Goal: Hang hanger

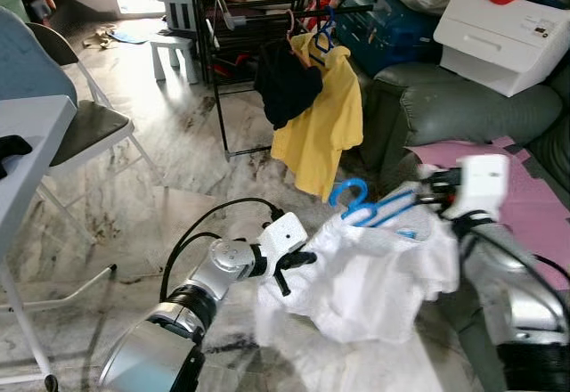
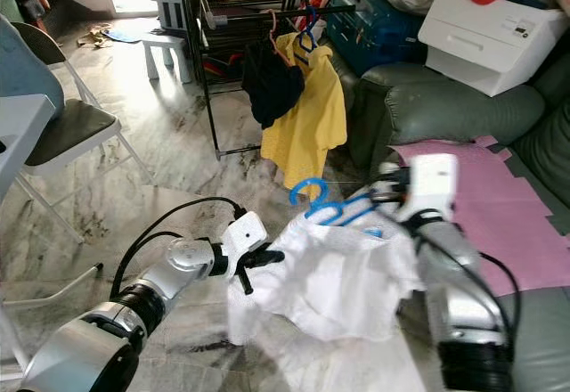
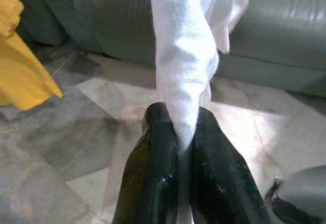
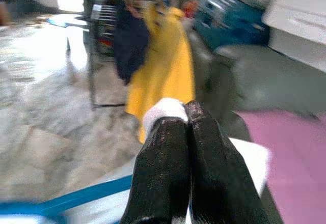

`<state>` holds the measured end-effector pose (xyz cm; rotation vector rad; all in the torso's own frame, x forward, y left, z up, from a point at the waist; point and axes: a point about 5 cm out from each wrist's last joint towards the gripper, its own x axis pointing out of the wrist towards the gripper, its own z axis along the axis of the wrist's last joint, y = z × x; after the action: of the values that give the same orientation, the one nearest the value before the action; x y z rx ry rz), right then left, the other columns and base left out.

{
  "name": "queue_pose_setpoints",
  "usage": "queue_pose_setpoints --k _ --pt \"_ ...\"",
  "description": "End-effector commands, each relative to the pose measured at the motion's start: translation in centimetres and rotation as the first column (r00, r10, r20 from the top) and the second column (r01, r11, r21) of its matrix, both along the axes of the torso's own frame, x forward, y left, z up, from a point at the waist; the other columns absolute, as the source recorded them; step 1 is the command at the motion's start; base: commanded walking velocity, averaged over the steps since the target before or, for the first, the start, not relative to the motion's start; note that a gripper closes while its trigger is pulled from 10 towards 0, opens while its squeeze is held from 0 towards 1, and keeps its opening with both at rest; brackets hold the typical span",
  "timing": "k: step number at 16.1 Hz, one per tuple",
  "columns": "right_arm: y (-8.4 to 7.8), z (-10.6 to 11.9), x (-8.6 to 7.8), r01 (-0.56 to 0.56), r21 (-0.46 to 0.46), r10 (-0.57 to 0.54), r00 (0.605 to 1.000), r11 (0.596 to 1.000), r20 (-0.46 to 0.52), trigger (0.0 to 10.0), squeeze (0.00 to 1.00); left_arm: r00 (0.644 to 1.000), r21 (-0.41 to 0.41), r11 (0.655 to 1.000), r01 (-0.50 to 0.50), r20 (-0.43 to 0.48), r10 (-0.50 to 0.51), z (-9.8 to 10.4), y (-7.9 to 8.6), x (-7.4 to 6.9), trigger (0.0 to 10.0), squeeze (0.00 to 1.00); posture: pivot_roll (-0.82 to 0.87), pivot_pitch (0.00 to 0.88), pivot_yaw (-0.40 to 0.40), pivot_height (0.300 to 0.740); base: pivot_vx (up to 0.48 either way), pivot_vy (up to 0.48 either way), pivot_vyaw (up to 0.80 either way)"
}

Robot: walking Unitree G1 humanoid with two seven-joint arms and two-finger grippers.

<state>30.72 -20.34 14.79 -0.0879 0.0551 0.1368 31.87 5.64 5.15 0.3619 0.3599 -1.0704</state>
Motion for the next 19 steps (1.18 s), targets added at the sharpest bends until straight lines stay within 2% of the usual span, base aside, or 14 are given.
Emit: queue_pose_setpoints --k 1,2,3,5,7,9,11,12,14,15,16,17,19 --pt "1.6 0.2 -0.2 -0.083 -0.016 0.083 0.997 0.996 0.003 0.0 0.0 1.0 -0.009 1.0 -0.006 0.028 0.006 1.0 -0.7 0.7 0.0 0.0 -0.05 0.0 -0.02 0.74 0.0 0.0 0.0" --pt "2.6 -0.6 -0.9 -0.142 -0.039 0.141 0.989 0.989 -0.038 0.0 0.0 0.998 -0.01 0.999 -0.047 0.03 0.047 1.2 -0.9 1.0 0.0 0.0 -0.05 0.0 -0.018 0.74 0.0 0.0 0.0" --pt "3.0 -1.0 -1.3 -0.169 -0.045 0.166 0.984 0.985 -0.058 0.0 0.0 0.997 -0.01 0.998 -0.066 0.029 0.066 1.2 -0.9 1.1 0.0 0.0 -0.05 0.0 -0.018 0.74 0.0 0.0 0.0" --pt "3.8 -2.3 -2.5 -0.246 -0.115 0.232 0.965 0.962 -0.119 0.0 0.0 0.992 0.012 0.993 -0.118 0.045 0.117 1.4 -0.6 1.5 0.0 0.0 -0.05 0.0 -0.016 0.74 0.0 0.0 0.0" --pt "4.9 -3.3 -3.9 -0.323 -0.073 0.306 0.936 0.944 -0.174 0.0 0.0 0.983 0.019 0.984 -0.179 0.053 0.178 1.5 0.0 2.0 0.0 0.0 -0.05 0.0 -0.014 0.74 0.0 0.0 0.0" --pt "6.2 -4.3 -5.1 -0.415 -0.047 0.395 0.889 0.908 -0.231 0.0 0.0 0.98 0.015 0.981 -0.192 0.055 0.191 1.6 0.0 2.1 0.0 0.0 -0.05 0.0 -0.013 0.74 0.0 0.0 0.0" --pt "6.8 -4.9 -5.7 -0.453 -0.054 0.425 0.866 0.89 -0.264 0.0 0.0 0.98 0.008 0.981 -0.193 0.055 0.192 1.7 -0.1 2.2 0.0 0.0 -0.05 0.0 -0.013 0.74 0.0 0.0 0.0" --pt "6.8 -5.6 -6.0 -0.469 -0.089 0.426 0.855 0.879 -0.297 10.0 0.0 0.981 0.005 0.982 -0.187 0.058 0.186 1.8 -0.2 2.2 0.0 0.0 -0.05 0.0 -0.014 0.74 0.0 0.0 0.0" --pt "5.7 -6.8 -6.2 -0.448 -0.17 0.372 0.861 0.878 -0.347 10.0 0.0 0.981 -0.008 0.983 -0.182 0.063 0.182 2.1 -0.3 2.3 0.0 0.0 -0.05 0.0 -0.016 0.74 0.0 0.0 0.0" --pt "5.2 -7.2 -6.5 -0.432 -0.155 0.355 0.861 0.888 -0.364 10.0 1.0 0.978 -0.008 0.98 -0.198 0.066 0.198 2.2 -0.1 2.5 0.0 0.0 -0.05 0.0 -0.017 0.74 0.0 0.0 0.0" --pt "4.8 -7.7 -7.2 -0.455 -0.182 0.359 0.846 0.872 -0.395 10.0 1.0 0.976 -0.003 0.979 -0.203 0.074 0.203 2.4 0.2 2.6 0.0 0.0 -0.05 0.0 -0.017 0.74 0.0 0.0 0.0" --pt "4.3 -8.1 -7.5 -0.447 -0.206 0.338 0.847 0.87 -0.411 10.0 1.0 0.974 -0.003 0.977 -0.214 0.079 0.214 2.5 0.5 2.8 0.0 0.0 -0.06 0.0 -0.017 0.74 0.0 0.0 0.0" --pt "4.3 -8.1 -7.5 -0.447 -0.206 0.338 0.847 0.87 -0.411 10.0 1.0 0.974 -0.003 0.977 -0.214 0.079 0.214 2.5 0.5 2.8 0.0 0.0 -0.06 0.0 -0.017 0.74 0.0 0.0 0.0"
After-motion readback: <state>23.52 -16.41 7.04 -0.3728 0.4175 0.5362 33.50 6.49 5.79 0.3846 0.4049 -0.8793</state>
